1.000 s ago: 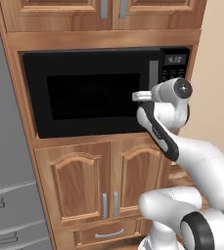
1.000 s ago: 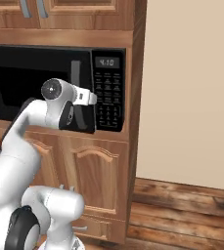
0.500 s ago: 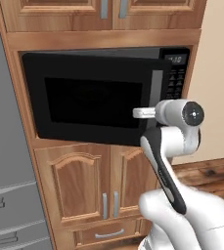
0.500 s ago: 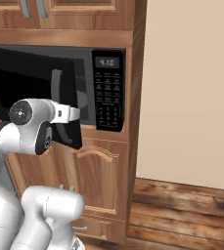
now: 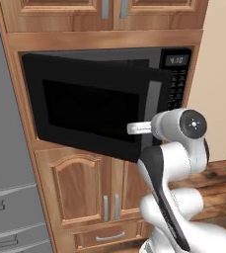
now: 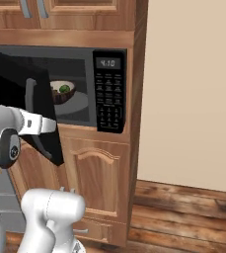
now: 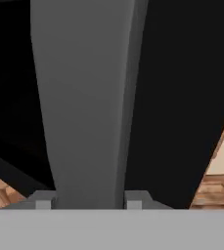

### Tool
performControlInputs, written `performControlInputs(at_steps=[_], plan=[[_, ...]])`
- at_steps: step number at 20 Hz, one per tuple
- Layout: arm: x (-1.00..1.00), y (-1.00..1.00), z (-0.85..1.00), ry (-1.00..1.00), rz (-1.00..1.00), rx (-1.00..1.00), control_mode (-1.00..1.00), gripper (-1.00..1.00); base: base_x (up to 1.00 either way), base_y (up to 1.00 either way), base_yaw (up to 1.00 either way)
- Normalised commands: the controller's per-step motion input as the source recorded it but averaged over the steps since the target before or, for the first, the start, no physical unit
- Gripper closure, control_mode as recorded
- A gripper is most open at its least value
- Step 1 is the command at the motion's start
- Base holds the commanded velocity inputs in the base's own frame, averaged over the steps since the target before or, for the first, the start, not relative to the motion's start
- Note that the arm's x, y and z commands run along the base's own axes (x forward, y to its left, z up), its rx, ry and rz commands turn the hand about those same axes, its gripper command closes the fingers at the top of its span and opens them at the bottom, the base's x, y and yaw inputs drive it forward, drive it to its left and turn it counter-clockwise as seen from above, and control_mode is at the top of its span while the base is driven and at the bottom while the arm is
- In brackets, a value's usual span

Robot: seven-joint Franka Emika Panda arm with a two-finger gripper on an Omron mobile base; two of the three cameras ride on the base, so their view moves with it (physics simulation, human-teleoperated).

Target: The microwave is finished heating the fish and avocado. Take the bowl containing the food and place it on the dining counter.

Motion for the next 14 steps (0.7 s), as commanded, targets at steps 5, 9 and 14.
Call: performControlInputs(at_steps=[5, 9, 14], plan=[[-1.00, 0.34, 0.03, -0.03, 0.00, -0.01, -1.00, -1.00, 0.00, 0.00, 0.00], [-1.00, 0.01, -0.12, 0.00, 0.05, -0.02, -1.00, -1.00, 0.00, 0.00, 0.00], [-1.00, 0.00, -0.35, 0.00, 0.03, 0.00, -1.00, -1.00, 0.00, 0.00, 0.00]])
